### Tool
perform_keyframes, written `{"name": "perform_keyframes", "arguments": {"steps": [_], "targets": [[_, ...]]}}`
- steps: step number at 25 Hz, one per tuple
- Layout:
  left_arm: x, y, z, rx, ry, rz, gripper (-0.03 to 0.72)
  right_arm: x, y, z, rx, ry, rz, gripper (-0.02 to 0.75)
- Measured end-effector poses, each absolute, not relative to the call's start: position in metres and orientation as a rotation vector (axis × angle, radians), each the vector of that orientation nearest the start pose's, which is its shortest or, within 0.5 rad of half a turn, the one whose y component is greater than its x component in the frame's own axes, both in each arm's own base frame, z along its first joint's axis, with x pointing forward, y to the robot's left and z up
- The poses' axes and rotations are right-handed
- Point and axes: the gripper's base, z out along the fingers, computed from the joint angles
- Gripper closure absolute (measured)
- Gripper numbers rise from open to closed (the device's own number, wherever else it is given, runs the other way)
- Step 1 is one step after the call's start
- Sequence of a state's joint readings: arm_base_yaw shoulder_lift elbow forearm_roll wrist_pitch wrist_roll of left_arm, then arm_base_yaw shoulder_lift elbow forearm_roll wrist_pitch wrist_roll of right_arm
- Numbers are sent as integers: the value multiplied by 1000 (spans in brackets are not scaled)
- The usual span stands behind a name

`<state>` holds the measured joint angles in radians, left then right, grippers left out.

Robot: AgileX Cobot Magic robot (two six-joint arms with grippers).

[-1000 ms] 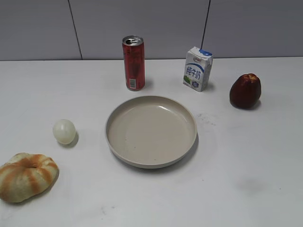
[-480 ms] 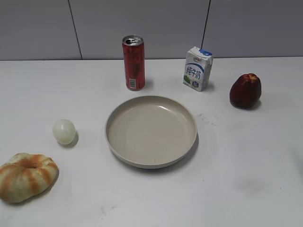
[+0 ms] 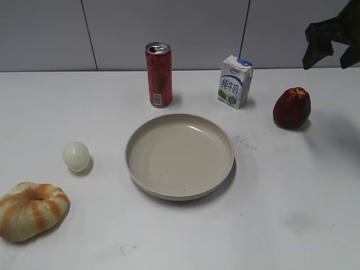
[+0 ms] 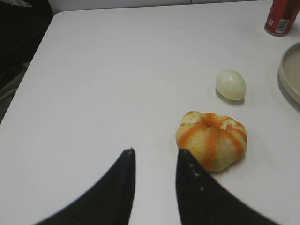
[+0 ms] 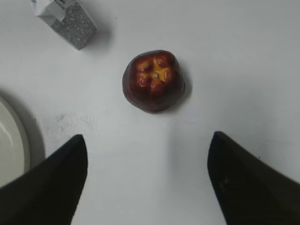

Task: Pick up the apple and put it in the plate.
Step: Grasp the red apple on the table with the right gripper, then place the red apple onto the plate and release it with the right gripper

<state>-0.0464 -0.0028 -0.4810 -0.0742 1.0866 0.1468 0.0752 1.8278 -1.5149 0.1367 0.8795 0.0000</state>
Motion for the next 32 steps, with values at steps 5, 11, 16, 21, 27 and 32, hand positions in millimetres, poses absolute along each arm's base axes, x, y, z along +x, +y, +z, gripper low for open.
{"name": "perform_keyframes", "arguments": {"steps": [5,11,16,21,27,32], "targets": [[-5,-6,270,205,2074,-28,452,443,44,240,-29,2778,197,143],[-5,-6,270,205,2074,-28,452,470,46,191,-28,2872,196,143],[-5,-6,270,205,2074,-28,452,472,46,163,-26,2943,194,147],[-5,-6,270,205,2074,-28,452,471,46,163,-31,2958,187,179],[-5,-6,270,205,2074,-28,452,461,46,189,-52,2978,180,179],[-5,-6,270,205,2074,-28,452,444,70,235,-152,2938,189,179]]}}
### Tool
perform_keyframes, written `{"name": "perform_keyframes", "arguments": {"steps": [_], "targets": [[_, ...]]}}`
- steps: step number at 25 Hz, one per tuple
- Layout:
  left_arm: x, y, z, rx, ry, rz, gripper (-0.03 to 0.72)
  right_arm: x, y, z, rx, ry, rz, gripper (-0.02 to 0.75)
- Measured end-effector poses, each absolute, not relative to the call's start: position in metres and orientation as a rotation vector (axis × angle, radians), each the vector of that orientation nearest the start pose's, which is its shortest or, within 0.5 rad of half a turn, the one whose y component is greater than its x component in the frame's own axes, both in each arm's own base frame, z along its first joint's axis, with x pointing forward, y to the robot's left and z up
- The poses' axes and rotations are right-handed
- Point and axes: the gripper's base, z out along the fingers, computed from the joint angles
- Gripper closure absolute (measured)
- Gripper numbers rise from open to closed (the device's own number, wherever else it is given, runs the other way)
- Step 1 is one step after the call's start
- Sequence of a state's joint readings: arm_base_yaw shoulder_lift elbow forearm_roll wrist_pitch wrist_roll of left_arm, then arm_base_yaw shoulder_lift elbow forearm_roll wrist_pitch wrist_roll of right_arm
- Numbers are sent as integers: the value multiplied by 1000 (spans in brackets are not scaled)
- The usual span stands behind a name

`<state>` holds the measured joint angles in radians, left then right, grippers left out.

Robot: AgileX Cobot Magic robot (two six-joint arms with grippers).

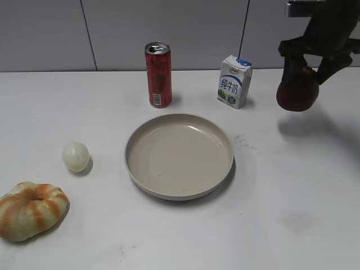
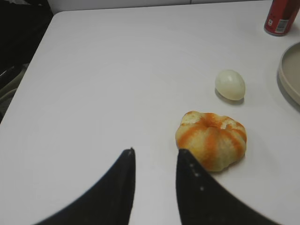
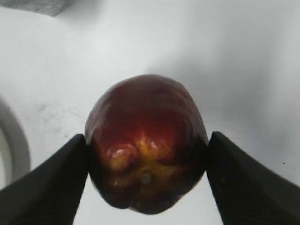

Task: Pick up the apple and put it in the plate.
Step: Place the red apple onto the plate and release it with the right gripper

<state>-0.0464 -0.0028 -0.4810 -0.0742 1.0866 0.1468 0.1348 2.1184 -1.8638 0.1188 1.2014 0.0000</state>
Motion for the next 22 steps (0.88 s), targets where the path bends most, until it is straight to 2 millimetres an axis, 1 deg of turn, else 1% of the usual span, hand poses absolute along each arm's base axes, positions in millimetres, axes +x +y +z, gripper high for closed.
{"name": "perform_keyframes", "arguments": {"steps": [2,5,8,11,12,13,15,20,22], "targets": [[-5,-6,270,205,2074,-28,452,435,94,252,-248,2900,198,179],[-5,-6,270,205,2074,-28,452,416,143,267,-420,2851,226,179],[-5,-6,270,205,2074,-28,452,394,199,268,-610,2811,264,179],[-5,-6,270,205,2074,-28,452,376,243,258,-751,2780,297,179],[-5,-6,270,205,2074,-28,452,372,253,253,-782,2783,309,179],[-5,-6,270,205,2074,-28,452,368,263,246,-813,2789,313,179],[-5,-6,270,205,2074,-28,452,364,274,231,-841,2816,308,179],[-5,-6,270,205,2074,-28,452,370,280,185,-848,2919,280,179],[-5,-6,270,205,2074,-28,452,371,282,169,-850,2955,276,179]]}}
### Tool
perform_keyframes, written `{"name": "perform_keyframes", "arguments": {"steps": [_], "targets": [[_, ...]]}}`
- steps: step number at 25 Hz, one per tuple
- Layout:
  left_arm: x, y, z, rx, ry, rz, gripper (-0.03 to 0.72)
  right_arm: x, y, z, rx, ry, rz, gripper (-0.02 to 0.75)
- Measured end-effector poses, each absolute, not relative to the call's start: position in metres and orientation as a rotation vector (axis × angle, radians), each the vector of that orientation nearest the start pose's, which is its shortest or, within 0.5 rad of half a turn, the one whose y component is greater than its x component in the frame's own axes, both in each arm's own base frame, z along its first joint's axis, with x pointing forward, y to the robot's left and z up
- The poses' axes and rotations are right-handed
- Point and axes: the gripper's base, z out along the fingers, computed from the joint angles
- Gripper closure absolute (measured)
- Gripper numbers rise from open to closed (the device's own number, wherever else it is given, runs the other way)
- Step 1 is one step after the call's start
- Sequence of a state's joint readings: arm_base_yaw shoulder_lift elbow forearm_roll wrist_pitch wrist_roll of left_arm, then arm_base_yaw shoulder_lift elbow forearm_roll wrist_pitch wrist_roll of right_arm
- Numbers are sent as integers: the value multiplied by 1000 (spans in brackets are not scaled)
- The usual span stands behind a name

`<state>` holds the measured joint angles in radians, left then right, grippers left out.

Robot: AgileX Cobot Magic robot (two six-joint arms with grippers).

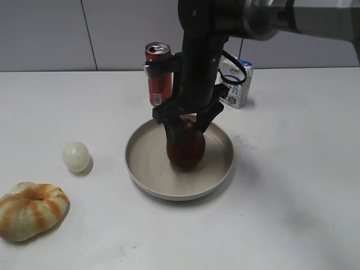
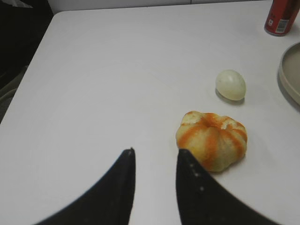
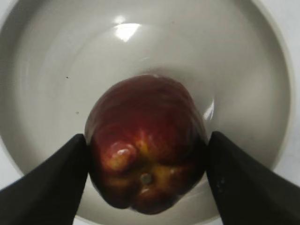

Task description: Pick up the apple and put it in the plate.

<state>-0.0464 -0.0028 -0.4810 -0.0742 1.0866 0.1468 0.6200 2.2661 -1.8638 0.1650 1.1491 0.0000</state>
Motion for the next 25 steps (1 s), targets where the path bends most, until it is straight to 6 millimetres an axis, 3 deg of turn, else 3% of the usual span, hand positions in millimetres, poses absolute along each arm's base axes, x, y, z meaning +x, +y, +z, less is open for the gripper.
{"name": "perform_keyframes", "arguments": {"steps": [5,8,11,14,19,22,25], "targets": [[-5,-6,270,205,2074,-28,452,371,282,164,-852,2977,279,120],[-5,-6,270,205,2074,-28,452,373,283,174,-865,2974,276,103],[-5,-6,270,205,2074,-28,452,388,284,202,-882,2852,254,101],[-5,-6,270,205,2074,-28,452,407,269,235,-802,2762,274,104],[-5,-6,270,205,2074,-28,452,444,192,270,-542,2723,250,127],[-5,-6,270,205,2074,-28,452,460,134,274,-335,2748,235,143],[-5,-6,270,205,2074,-28,452,459,83,273,-186,2792,210,146]]}}
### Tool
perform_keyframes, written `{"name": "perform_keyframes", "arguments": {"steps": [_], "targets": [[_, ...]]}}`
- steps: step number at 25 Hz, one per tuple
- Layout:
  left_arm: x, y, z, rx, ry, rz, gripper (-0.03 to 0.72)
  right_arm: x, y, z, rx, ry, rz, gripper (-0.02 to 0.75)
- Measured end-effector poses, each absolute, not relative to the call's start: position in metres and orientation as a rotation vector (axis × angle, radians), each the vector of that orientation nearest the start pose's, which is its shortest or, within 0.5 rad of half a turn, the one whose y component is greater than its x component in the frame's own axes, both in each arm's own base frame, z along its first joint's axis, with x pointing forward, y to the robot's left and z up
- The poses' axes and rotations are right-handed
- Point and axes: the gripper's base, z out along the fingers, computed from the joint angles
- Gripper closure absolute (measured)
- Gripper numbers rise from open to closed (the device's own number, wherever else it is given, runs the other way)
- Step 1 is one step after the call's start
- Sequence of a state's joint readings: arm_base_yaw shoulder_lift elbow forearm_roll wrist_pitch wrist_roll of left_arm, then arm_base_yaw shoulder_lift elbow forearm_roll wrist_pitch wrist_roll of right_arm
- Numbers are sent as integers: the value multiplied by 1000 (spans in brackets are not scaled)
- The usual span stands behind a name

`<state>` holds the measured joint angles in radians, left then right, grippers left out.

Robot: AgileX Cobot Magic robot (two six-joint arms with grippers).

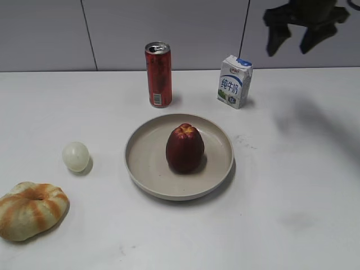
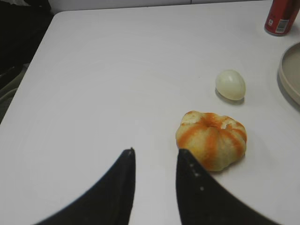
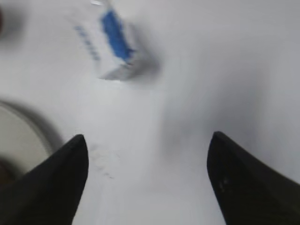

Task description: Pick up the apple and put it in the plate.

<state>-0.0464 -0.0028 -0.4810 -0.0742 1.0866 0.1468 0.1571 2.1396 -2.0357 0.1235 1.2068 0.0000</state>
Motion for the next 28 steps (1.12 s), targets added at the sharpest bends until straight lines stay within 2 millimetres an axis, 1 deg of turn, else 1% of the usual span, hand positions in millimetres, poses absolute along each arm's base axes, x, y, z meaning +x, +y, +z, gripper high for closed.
{"name": "perform_keyframes", "arguments": {"steps": [2,4,6,8,10,11,14,15,16,18,21,25,28], "targets": [[-5,-6,270,205,2074,-28,452,450,62,274,-124,2820,199,146],[-5,-6,270,205,2074,-28,452,433,53,280,-101,2840,194,146],[-5,-6,270,205,2074,-28,452,411,50,283,-95,2871,197,146],[-5,-6,270,205,2074,-28,452,387,49,291,-94,2886,205,146],[-5,-6,270,205,2074,-28,452,360,46,291,-91,2920,207,146],[-5,-6,270,205,2074,-28,452,346,45,294,-102,2921,208,147],[-5,-6,270,205,2074,-28,452,299,41,293,-114,2958,206,147],[-5,-6,270,205,2074,-28,452,284,39,296,-115,2945,205,147],[-5,-6,270,205,2074,-28,452,270,38,295,-113,2941,205,147],[-5,-6,270,205,2074,-28,452,241,35,299,-110,2881,204,147],[-5,-6,270,205,2074,-28,452,203,30,294,-103,2801,197,148],[-5,-6,270,205,2074,-28,452,159,25,284,-101,2712,186,148],[-5,-6,270,205,2074,-28,452,129,22,271,-101,2667,180,148]]}}
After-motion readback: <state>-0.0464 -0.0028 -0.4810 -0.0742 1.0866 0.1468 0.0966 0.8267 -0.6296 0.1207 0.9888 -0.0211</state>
